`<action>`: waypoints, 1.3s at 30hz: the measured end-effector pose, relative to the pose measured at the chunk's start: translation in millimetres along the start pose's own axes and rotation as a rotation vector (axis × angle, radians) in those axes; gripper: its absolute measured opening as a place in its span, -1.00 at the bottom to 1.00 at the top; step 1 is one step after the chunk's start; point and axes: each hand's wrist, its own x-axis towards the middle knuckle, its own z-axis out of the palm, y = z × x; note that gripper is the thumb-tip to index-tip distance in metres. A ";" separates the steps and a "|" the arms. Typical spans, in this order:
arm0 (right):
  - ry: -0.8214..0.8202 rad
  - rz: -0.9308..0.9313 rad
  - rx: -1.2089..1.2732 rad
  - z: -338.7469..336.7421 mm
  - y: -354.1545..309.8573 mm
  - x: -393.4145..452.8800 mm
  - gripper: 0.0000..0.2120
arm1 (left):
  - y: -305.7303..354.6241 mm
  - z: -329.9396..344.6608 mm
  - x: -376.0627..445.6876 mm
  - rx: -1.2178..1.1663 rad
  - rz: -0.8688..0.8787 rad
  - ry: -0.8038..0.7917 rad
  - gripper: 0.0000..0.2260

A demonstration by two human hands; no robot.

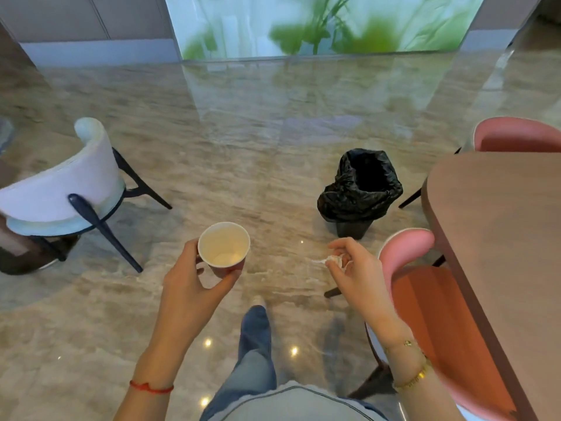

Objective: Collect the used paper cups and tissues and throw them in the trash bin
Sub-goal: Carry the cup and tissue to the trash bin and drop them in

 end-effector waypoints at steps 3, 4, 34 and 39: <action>0.020 0.023 -0.007 17.7 13.6 67.1 -0.81 | -13.0 22.5 76.9 0.000 0.018 -0.046 -0.48; 0.026 0.032 -0.017 22.5 17.4 90.7 -0.80 | -16.3 29.2 104.1 -0.002 0.027 -0.062 -0.48; 0.376 0.641 -0.052 -47.9 275.2 604.3 -0.88 | 50.3 509.7 688.1 -0.010 0.308 -0.747 -0.44; 0.360 0.789 -0.063 -67.5 329.8 651.0 -0.88 | 57.1 601.3 727.7 0.072 0.283 -0.866 -0.40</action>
